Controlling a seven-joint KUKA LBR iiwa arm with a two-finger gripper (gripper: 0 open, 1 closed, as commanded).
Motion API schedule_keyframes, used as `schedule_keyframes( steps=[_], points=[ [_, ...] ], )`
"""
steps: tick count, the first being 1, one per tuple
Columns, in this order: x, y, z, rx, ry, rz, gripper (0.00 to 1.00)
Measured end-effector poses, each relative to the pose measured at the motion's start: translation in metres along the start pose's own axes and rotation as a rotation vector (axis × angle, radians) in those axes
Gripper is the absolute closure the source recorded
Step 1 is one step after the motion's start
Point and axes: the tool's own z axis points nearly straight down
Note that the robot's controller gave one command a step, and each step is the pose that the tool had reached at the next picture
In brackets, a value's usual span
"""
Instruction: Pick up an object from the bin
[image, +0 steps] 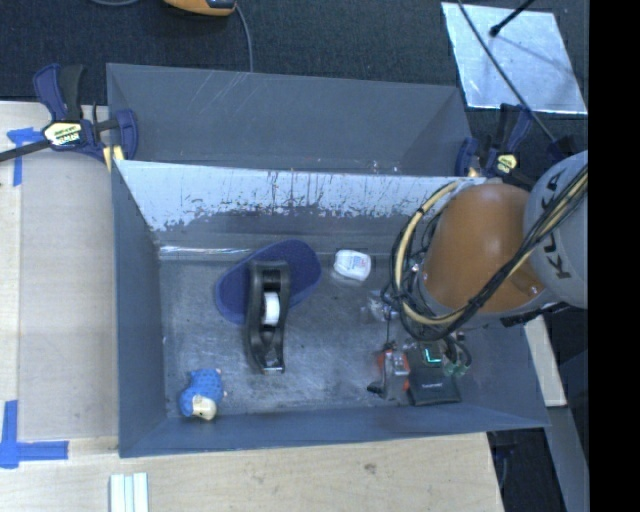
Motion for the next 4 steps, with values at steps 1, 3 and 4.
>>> schedule_keyframes(
  steps=[1, 3, 4],
  points=[
    [-0.012, -0.09, 0.065, 0.002, -0.001, 0.026, 0.0],
    [-0.036, -0.138, 0.017, 0.004, -0.012, -0.448, 0.0],
    [-0.029, -0.118, 0.065, -0.001, -0.005, -0.55, 0.0]
  ],
)
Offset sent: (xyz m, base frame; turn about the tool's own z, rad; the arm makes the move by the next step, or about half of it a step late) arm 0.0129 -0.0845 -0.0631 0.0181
